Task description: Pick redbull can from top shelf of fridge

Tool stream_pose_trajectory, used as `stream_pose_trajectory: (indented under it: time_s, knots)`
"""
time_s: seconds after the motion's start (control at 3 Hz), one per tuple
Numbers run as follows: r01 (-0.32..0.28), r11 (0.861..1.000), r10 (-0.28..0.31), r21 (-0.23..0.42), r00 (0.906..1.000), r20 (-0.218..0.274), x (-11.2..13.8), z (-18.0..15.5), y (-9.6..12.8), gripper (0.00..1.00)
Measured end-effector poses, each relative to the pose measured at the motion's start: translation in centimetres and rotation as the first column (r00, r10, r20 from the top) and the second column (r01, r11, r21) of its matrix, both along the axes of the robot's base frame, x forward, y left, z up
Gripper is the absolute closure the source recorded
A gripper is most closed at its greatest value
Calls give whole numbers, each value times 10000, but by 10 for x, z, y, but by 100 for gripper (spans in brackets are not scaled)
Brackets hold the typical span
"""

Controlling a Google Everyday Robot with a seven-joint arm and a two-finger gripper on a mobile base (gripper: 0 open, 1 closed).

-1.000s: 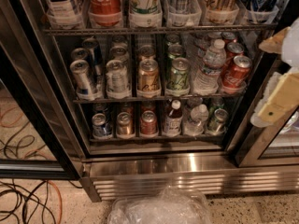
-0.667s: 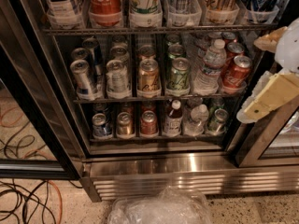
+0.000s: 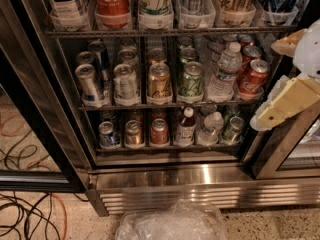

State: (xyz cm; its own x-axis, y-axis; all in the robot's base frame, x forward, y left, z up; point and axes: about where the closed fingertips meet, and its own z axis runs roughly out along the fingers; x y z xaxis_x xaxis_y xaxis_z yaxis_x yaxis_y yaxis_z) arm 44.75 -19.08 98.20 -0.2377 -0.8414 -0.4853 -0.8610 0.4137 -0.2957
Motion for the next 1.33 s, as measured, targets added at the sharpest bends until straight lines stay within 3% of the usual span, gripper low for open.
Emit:
stream_pose_trajectory:
  time_s: [0.33,0.67,1.0,1.33]
  knots:
    - [742,9932,-750,900,9972,49,1,1,4,0]
    - [1720,9610,-1794,2167,9837,152,4,3,12,0]
    - [2477,9086,-2721,3364,9619,268,12,-1,27,0]
    - [2516,9017,-2894,3516,9554,585,21,5,27,0]
